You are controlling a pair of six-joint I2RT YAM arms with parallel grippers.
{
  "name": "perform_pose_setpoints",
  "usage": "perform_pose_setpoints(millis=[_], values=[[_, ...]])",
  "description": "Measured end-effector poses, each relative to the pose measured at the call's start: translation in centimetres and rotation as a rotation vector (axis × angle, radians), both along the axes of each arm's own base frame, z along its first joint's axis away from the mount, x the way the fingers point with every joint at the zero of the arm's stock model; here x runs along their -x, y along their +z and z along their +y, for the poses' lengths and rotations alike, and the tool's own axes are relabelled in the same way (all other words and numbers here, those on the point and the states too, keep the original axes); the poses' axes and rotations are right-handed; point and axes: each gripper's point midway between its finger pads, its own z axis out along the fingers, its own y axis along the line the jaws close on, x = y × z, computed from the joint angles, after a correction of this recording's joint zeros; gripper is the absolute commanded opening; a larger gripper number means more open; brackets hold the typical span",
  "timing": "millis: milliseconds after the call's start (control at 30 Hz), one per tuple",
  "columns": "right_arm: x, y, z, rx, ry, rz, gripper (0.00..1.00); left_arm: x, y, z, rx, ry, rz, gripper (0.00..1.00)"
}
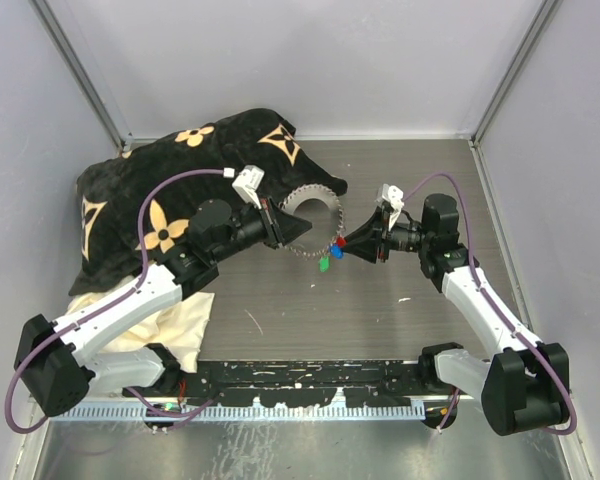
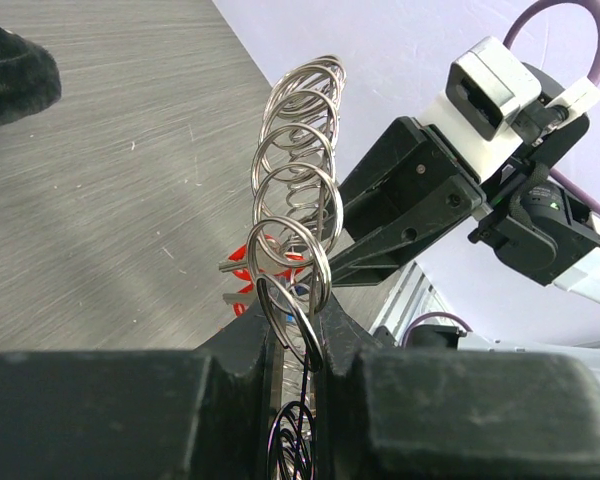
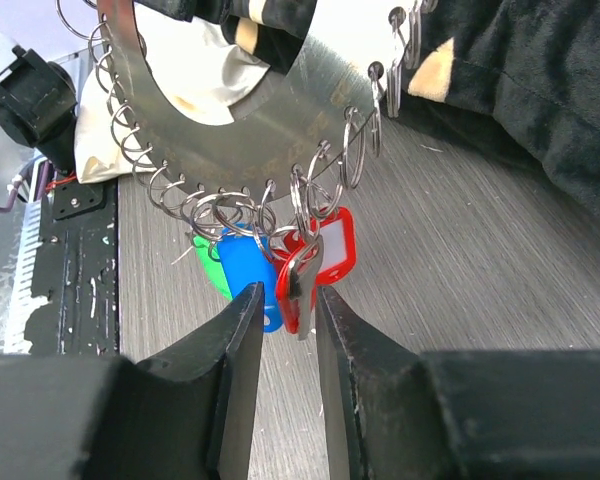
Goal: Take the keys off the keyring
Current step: Pick up the key from the keyring.
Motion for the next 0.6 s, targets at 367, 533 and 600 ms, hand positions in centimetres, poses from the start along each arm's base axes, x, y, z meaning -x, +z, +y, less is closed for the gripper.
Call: perform_pose_setpoints(millis=[367, 533, 600], values=[[-0.4, -0.1, 0.2, -0.015, -0.023, 0.011, 0.24, 0.1, 1.0, -0.6, 0.049, -0.024, -0.003, 0.00], [-0.7, 0.0, 0.1, -0.013, -0.040, 0.009, 0.20, 0.1, 1.2, -0.7, 0.060, -0.026, 0.000, 0.00], [-0.8, -0.1, 0.1, -0.012, -0.047, 0.010, 0.20, 0.2, 1.3, -0.7, 0.062, -0.026, 0.003, 0.00]])
